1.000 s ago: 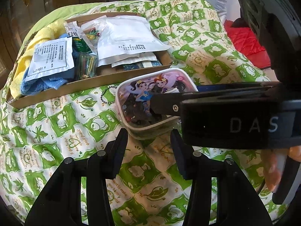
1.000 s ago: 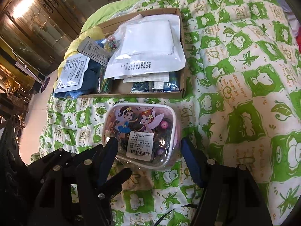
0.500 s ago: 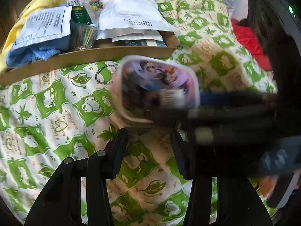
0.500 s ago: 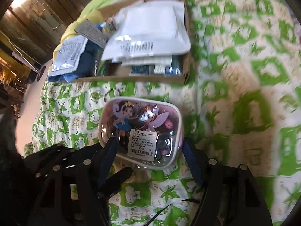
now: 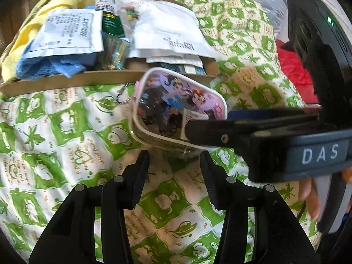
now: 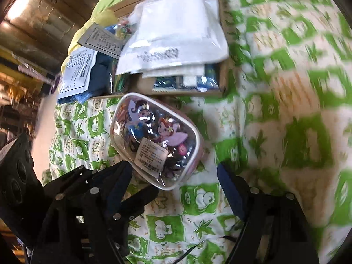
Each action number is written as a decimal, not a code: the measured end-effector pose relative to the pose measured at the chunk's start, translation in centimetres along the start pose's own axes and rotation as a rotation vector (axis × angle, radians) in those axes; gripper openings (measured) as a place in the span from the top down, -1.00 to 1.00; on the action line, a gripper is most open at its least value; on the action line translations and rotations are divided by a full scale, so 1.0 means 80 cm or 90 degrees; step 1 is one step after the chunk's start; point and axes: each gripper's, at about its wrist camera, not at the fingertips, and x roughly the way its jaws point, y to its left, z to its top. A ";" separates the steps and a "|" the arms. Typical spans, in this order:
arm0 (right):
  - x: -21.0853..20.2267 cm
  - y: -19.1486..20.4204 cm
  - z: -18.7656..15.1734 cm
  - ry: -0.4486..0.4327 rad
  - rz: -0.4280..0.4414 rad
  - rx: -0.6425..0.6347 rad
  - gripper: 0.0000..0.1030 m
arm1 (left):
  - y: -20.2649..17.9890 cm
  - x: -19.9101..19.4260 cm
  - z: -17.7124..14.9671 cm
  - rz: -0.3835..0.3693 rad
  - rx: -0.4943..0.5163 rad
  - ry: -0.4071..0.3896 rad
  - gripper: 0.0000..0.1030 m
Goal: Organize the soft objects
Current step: 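Close the right gripper on the pencil case rim, then lift the pencil case with the right gripper and tilt it upright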
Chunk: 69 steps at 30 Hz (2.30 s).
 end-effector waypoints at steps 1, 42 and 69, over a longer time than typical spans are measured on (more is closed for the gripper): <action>-0.001 0.006 0.006 -0.001 -0.019 -0.022 -0.59 | 0.002 -0.001 0.003 0.005 -0.003 -0.005 0.07; 0.018 -0.031 0.028 0.029 0.152 0.080 0.18 | 0.022 -0.003 0.009 0.008 -0.026 -0.013 -0.16; 0.011 0.043 0.022 0.010 -0.005 -0.086 -0.61 | 0.003 0.011 0.002 0.121 0.078 0.008 -0.20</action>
